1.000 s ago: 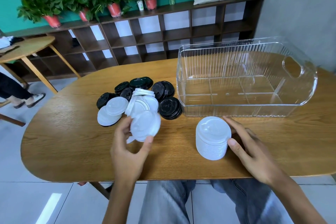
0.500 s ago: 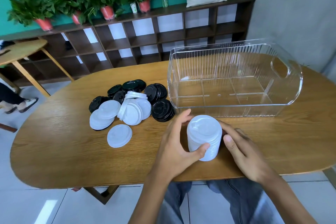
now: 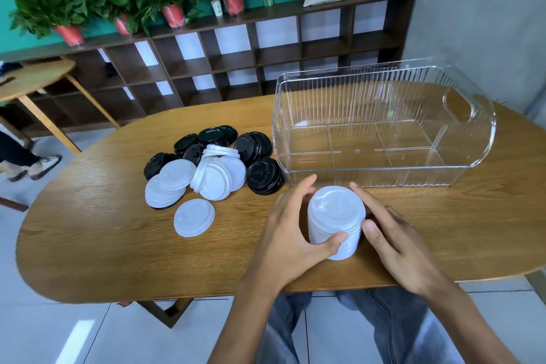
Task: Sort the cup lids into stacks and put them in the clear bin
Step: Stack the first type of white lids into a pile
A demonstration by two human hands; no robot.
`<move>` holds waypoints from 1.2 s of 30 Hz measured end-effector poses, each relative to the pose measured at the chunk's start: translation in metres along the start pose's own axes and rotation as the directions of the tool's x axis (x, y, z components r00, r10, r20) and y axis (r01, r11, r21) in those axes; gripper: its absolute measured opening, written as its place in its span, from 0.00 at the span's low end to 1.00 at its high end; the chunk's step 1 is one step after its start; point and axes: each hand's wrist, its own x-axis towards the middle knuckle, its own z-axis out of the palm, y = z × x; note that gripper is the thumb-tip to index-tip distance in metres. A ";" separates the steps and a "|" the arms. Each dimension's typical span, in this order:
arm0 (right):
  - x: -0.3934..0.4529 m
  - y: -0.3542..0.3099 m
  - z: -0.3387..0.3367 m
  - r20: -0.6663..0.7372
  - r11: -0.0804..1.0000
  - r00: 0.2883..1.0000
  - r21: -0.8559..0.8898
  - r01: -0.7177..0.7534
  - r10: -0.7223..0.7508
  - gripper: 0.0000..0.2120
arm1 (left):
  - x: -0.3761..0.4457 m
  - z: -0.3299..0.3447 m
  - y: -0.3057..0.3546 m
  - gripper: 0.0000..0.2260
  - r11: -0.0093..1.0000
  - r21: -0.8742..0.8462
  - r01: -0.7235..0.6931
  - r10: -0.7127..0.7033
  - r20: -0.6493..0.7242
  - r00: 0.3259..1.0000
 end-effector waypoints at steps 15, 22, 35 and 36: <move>-0.002 0.001 0.000 -0.006 0.998 1.000 0.066 -0.023 0.023 0.24 | 0.000 0.000 -0.001 0.39 0.997 -0.047 0.060 -0.059 0.025 0.998; -0.002 0.000 0.000 0.002 0.998 1.000 0.050 -0.029 0.029 0.24 | -0.002 0.004 -0.006 0.38 0.991 -0.103 0.084 -0.087 -0.021 0.996; -0.001 -0.003 0.000 0.023 1.000 0.999 -0.013 -0.025 0.025 0.26 | -0.010 0.014 -0.005 0.33 0.989 -0.130 0.065 -0.082 -0.130 0.988; -0.001 -0.003 0.000 0.019 1.000 1.000 -0.008 -0.020 0.020 0.26 | -0.011 0.016 -0.004 0.32 0.989 -0.133 0.060 -0.079 -0.142 0.987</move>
